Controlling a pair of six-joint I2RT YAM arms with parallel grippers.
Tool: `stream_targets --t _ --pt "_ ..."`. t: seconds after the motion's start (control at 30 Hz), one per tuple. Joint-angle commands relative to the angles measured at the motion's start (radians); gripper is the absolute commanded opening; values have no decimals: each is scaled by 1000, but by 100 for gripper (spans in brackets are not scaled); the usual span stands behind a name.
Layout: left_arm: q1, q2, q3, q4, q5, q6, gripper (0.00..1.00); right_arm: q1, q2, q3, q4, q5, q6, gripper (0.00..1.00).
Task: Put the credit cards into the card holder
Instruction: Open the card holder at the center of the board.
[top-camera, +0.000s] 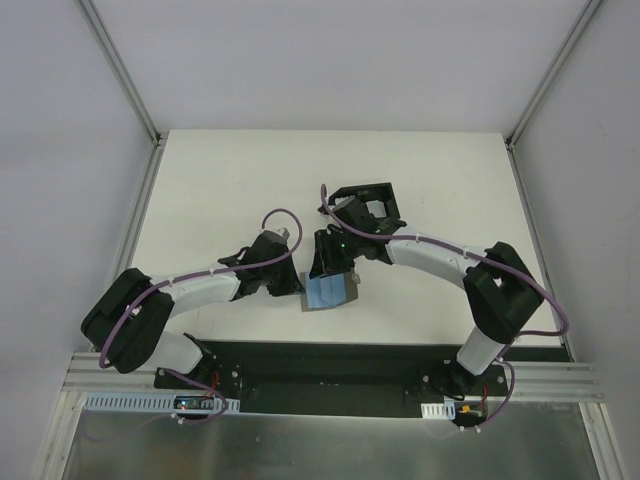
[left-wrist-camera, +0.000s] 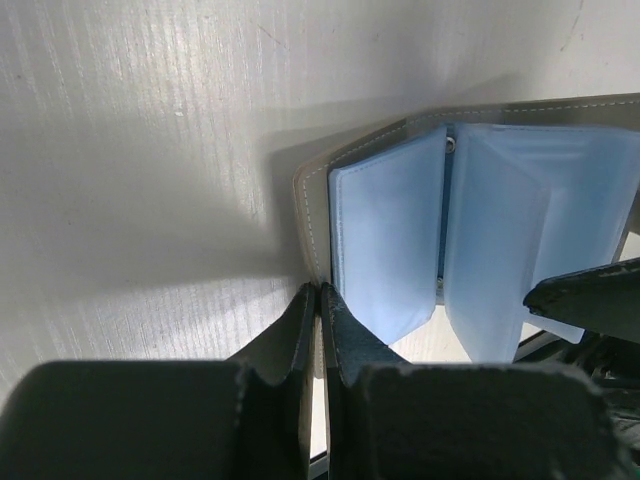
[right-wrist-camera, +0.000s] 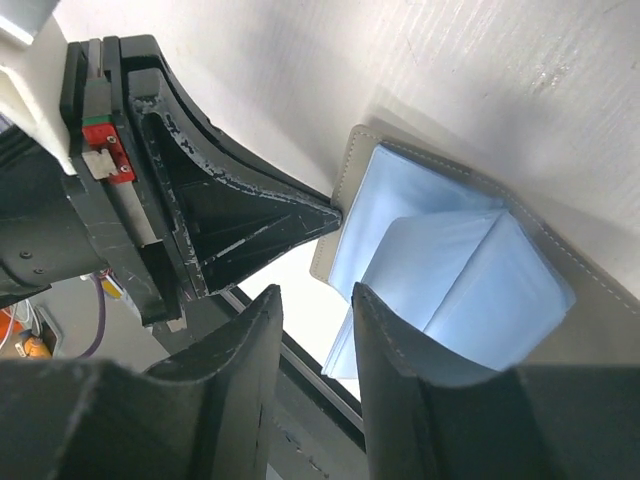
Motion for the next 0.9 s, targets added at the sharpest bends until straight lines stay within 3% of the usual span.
stream_targets --t 0.0,0.17,0.3,0.63,0.87 --pt "-1 10 -11 30 -17 -10 0 -18 -72 23 -42 40 -33 37" --pt "-1 19 -17 32 -26 -11 0 -47 -119 -23 -44 57 -30 38" --pt "-1 39 -17 52 -22 -16 0 -55 -50 -4 -96 -18 -35 37" --pt "-1 52 -24 72 -18 -19 0 -36 -61 -98 -16 -31 1 38" --pt "-1 42 -18 72 -9 -4 0 -53 -190 -84 -77 129 -22 42"
